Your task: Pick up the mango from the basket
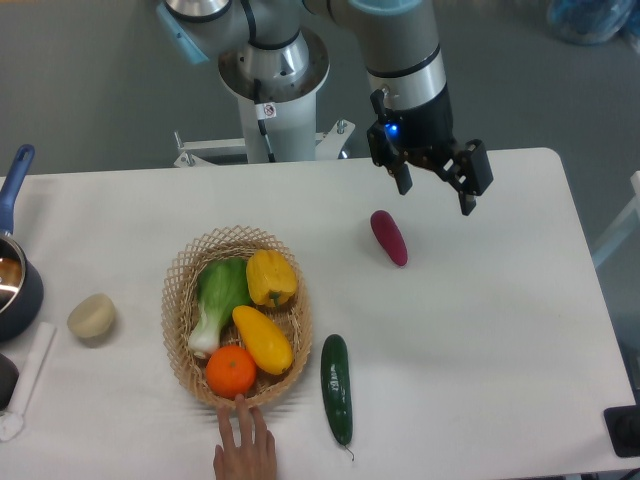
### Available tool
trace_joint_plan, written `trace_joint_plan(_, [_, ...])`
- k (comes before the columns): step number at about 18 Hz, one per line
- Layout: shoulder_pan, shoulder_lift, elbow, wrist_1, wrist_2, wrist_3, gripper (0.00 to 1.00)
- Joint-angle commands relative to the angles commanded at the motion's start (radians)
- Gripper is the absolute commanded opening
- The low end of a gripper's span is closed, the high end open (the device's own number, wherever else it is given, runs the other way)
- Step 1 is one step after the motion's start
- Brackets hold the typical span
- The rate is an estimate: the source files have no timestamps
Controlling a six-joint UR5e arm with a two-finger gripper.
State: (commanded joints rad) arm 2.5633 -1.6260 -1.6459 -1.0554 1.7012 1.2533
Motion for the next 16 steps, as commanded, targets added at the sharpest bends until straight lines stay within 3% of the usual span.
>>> trace_joint_plan(16, [0.000, -0.002, -0.015, 0.002, -0.014, -0.002, 1.00])
